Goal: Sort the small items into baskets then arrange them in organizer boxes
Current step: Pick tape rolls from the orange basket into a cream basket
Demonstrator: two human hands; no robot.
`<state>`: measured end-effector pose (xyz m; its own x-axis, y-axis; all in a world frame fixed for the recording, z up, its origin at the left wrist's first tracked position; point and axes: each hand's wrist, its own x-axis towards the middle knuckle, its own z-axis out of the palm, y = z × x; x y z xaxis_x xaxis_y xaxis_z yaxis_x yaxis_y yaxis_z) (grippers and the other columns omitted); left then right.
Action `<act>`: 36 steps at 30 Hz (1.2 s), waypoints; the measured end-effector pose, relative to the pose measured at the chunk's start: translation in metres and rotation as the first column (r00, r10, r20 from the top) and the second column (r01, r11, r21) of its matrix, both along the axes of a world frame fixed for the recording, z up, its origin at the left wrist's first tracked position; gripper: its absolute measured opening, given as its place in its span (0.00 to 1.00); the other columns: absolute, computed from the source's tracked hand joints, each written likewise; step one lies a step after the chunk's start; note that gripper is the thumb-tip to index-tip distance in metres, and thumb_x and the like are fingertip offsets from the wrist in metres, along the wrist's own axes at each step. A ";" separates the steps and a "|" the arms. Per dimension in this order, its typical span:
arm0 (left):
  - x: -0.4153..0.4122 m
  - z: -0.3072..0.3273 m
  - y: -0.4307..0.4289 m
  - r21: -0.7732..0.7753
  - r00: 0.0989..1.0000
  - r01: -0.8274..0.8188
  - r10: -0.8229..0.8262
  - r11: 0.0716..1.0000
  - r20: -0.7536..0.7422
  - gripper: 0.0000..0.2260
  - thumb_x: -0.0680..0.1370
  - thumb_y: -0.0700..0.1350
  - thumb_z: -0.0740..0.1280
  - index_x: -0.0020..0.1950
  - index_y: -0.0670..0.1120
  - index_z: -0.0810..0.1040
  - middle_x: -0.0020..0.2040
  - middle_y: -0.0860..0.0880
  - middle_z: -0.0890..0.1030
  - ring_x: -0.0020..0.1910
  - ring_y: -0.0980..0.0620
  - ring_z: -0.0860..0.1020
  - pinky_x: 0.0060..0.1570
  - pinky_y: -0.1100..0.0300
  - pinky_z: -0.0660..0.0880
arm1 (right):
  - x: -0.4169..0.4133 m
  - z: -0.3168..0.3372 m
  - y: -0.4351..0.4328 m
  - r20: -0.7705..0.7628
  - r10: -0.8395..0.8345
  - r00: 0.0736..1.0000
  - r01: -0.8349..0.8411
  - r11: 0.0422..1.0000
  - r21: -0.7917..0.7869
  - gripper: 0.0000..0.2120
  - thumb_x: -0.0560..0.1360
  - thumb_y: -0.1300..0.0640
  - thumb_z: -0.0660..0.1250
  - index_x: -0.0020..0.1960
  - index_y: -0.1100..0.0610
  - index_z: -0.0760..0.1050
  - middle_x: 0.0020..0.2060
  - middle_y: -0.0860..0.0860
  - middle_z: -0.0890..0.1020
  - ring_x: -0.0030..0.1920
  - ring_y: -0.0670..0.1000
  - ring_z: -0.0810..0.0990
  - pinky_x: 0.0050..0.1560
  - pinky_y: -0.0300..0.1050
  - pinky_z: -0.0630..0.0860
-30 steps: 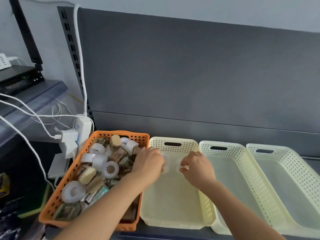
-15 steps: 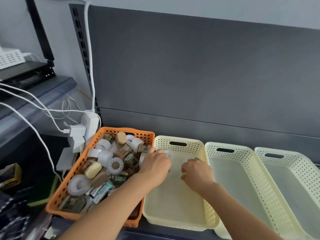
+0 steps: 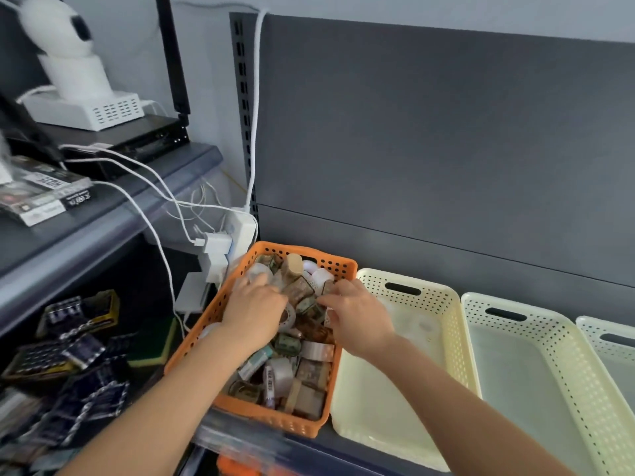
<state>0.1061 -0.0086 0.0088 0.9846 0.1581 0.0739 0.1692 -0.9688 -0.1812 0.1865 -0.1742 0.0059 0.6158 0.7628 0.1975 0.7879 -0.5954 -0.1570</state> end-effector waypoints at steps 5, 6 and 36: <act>-0.001 -0.006 0.003 0.012 1.000 0.020 -0.020 1.000 0.016 0.15 0.75 0.40 0.63 0.61 0.50 0.78 0.61 0.51 0.76 0.63 0.47 0.67 0.66 0.48 0.58 | 0.000 0.006 0.013 0.034 -0.036 0.999 0.043 0.968 -0.246 0.16 0.73 0.58 0.66 0.60 0.48 0.76 0.59 0.51 0.70 0.59 0.54 0.67 0.54 0.48 0.72; -0.001 -0.006 0.004 0.005 1.000 0.017 -0.017 1.000 -0.004 0.15 0.75 0.41 0.64 0.61 0.49 0.78 0.62 0.49 0.75 0.64 0.47 0.66 0.66 0.49 0.58 | 0.001 0.008 0.015 0.051 -0.037 0.998 0.050 0.957 -0.285 0.15 0.73 0.58 0.66 0.58 0.49 0.77 0.60 0.52 0.70 0.59 0.54 0.67 0.54 0.49 0.72; 0.049 -0.016 -0.111 -0.078 0.895 0.419 -0.426 0.905 -0.134 0.12 0.68 0.51 0.75 0.47 0.49 0.79 0.46 0.48 0.79 0.50 0.46 0.73 0.54 0.53 0.58 | 0.010 -0.003 -0.112 -0.264 -0.477 0.839 0.371 0.854 -0.363 0.01 0.69 0.52 0.67 0.39 0.48 0.75 0.45 0.44 0.80 0.47 0.49 0.79 0.40 0.40 0.71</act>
